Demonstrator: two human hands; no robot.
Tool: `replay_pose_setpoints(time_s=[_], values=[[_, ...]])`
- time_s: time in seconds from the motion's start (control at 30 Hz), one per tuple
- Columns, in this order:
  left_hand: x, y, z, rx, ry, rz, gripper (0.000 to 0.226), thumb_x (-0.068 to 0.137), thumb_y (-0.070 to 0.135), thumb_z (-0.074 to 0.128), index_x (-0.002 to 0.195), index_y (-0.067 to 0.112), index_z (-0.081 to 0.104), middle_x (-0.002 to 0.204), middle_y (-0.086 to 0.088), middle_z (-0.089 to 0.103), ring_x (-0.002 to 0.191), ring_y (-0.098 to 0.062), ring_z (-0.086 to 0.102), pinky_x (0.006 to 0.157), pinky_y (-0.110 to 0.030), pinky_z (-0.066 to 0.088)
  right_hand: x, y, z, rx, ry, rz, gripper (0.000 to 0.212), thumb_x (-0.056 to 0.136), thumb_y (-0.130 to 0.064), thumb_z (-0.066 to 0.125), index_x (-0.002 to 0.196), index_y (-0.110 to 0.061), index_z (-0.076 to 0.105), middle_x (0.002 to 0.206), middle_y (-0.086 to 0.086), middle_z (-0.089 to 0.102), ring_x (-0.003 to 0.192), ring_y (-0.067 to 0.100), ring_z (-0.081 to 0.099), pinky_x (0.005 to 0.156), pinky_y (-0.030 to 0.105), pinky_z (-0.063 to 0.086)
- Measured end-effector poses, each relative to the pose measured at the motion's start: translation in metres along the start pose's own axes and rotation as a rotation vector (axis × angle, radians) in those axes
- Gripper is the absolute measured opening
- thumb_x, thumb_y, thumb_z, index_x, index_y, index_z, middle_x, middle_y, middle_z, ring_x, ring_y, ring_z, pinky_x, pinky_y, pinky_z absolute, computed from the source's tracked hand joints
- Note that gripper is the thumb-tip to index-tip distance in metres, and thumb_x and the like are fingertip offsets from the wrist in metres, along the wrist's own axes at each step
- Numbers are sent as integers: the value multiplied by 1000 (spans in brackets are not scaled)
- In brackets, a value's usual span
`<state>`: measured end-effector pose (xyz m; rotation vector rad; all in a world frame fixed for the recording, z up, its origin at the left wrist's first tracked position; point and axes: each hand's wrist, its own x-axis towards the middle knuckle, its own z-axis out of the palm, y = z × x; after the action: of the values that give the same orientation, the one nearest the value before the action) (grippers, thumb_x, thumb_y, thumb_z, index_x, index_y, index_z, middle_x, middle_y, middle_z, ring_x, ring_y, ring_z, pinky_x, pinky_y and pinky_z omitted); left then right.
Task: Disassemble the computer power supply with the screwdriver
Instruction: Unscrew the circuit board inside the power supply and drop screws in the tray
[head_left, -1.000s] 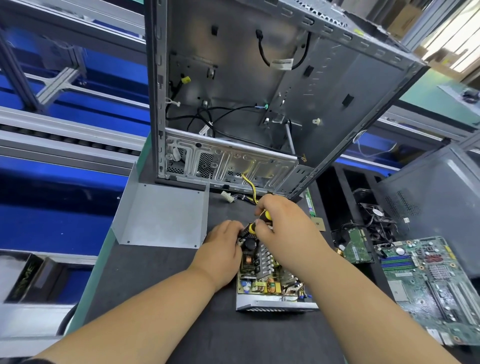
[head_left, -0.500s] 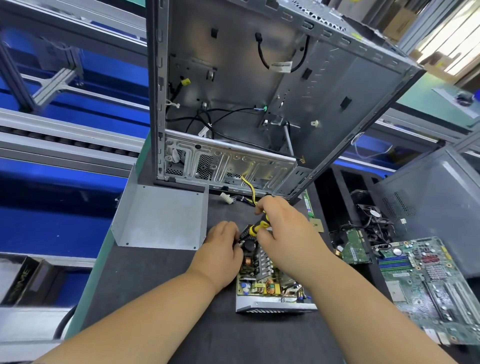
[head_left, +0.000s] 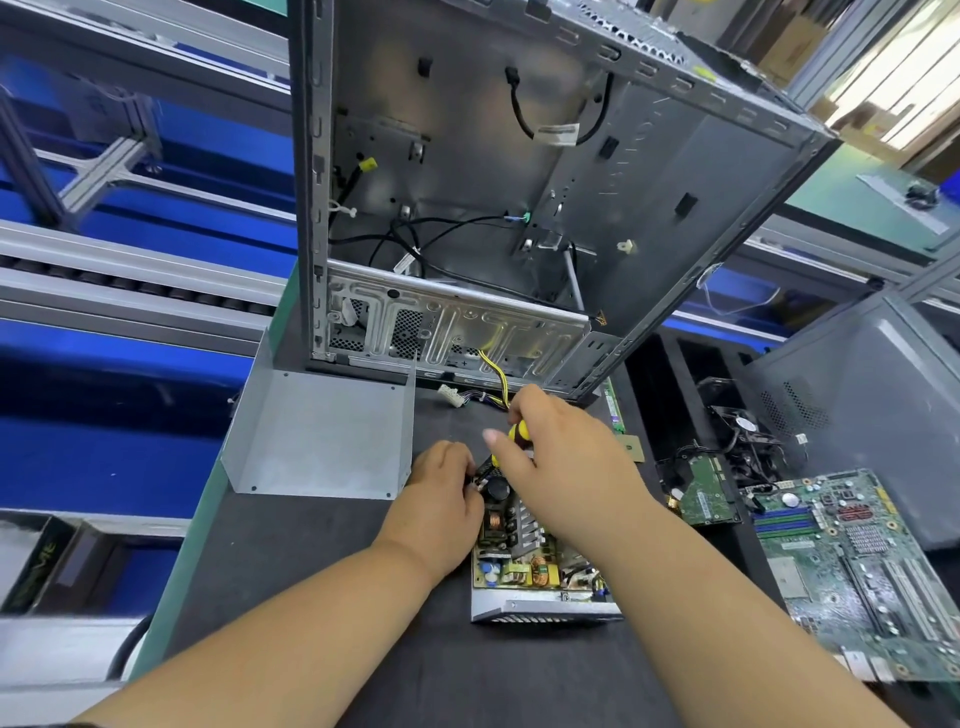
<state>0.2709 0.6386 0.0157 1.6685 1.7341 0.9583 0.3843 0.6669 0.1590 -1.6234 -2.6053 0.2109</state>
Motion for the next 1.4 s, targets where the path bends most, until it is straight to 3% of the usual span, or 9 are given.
replay_pose_setpoints(time_s=[0.1, 0.27, 0.4, 0.57, 0.97, 1.13, 1.2, 1.33, 1.4], values=[[0, 0, -1, -3, 13, 10, 13, 91, 12, 52, 96, 19, 42, 103, 7, 41, 94, -12, 39, 72, -24, 33, 4, 1, -4, -155, -6, 17, 47, 97, -61, 26, 101, -19, 48, 83, -2, 59, 80, 24, 57, 61, 35, 39], [-1, -1, -1, 5, 11, 18, 16, 91, 12, 52, 93, 22, 39, 102, 8, 40, 92, -11, 38, 72, -22, 32, 2, 0, -6, 117, -53, 83, 12, 98, -33, 51, 106, -25, 47, 94, -5, 58, 78, 19, 55, 61, 34, 41], [-1, -1, 0, 5, 8, 18, 16, 90, 13, 53, 93, 21, 40, 101, 7, 40, 97, -15, 42, 74, -24, 34, 0, -1, -4, 117, -23, 55, 18, 89, -23, 54, 105, -26, 47, 107, -3, 51, 83, 23, 53, 66, 35, 40], [-1, -2, 0, 16, 18, 25, 10, 92, 10, 49, 101, 13, 50, 106, 2, 46, 102, -17, 45, 79, -24, 37, 2, 2, -1, -113, 52, -34, 35, 96, -55, 33, 98, -22, 46, 77, -5, 56, 73, 22, 55, 53, 32, 31], [-2, 1, 0, 34, 68, -31, 14, 90, 11, 52, 104, 13, 54, 111, 2, 49, 107, -17, 45, 79, -30, 45, -3, 7, -4, 91, -46, 54, 7, 100, -28, 48, 106, -25, 46, 69, -7, 50, 58, 12, 45, 52, 33, 34], [-2, 2, -2, 34, 41, -14, 15, 90, 9, 50, 104, 12, 52, 112, 0, 48, 107, -17, 44, 82, -31, 45, -3, 10, -9, 139, -82, 80, 18, 89, -18, 56, 102, -27, 46, 92, -11, 52, 68, 8, 44, 56, 29, 35], [-1, 0, -2, 29, 21, 9, 18, 89, 4, 48, 105, 11, 53, 112, -1, 48, 108, -18, 43, 85, -33, 44, -5, 7, -8, 110, -63, 50, 20, 87, -21, 57, 102, -26, 45, 101, -8, 55, 75, 15, 50, 61, 33, 41], [0, -2, -3, 17, 4, 33, 19, 88, 2, 47, 104, 10, 53, 111, -2, 48, 107, -18, 42, 85, -31, 41, -5, 3, -3, -114, 19, -47, 33, 95, -55, 37, 100, -22, 40, 75, -5, 57, 69, 21, 56, 50, 32, 32], [0, -3, -2, 16, 17, 37, 15, 89, 5, 49, 102, 13, 50, 109, 1, 46, 104, -16, 41, 83, -29, 40, -3, 2, -1, -150, 17, -32, 31, 99, -52, 34, 103, -21, 41, 76, -4, 59, 70, 23, 57, 51, 33, 30]])
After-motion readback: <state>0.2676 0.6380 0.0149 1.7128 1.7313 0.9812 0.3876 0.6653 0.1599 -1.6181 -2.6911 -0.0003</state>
